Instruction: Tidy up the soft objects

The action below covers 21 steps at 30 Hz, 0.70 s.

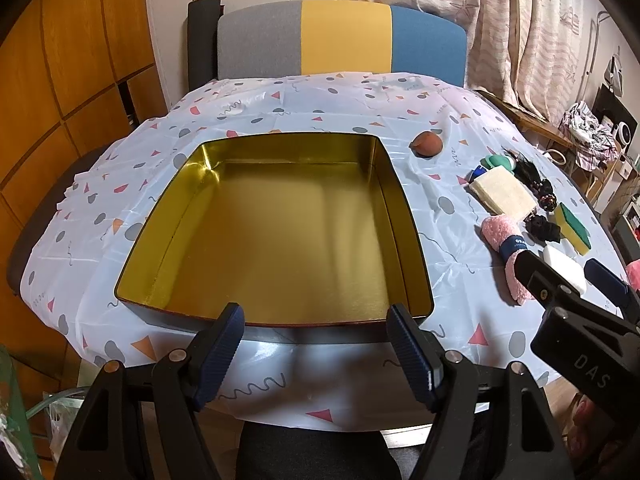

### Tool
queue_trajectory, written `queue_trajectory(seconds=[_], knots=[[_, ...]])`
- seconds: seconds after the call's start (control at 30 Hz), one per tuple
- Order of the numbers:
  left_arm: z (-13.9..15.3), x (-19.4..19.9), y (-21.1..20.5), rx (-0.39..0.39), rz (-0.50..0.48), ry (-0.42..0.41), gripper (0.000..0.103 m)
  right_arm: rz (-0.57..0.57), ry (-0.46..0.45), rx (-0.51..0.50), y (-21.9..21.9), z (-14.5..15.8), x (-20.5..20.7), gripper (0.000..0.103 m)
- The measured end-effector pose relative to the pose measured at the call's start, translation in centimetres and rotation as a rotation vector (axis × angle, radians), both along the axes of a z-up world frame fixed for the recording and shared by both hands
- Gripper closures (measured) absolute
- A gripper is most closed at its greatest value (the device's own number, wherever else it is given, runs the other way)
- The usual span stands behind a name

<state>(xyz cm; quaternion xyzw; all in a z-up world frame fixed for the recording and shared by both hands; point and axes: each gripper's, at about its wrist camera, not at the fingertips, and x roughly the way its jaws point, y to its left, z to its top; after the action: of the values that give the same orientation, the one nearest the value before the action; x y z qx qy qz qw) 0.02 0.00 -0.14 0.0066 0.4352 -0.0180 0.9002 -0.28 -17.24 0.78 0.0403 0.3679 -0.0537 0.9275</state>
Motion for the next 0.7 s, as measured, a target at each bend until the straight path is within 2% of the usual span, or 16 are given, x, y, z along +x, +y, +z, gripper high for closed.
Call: queue_trajectory(seconds=[0.7], knots=[[-0.44,-0.01,-0.31,-0.02,-0.009,0.014,0.028,-0.003,0.007,0.0,-0.18,-0.31,0.03,0.0]])
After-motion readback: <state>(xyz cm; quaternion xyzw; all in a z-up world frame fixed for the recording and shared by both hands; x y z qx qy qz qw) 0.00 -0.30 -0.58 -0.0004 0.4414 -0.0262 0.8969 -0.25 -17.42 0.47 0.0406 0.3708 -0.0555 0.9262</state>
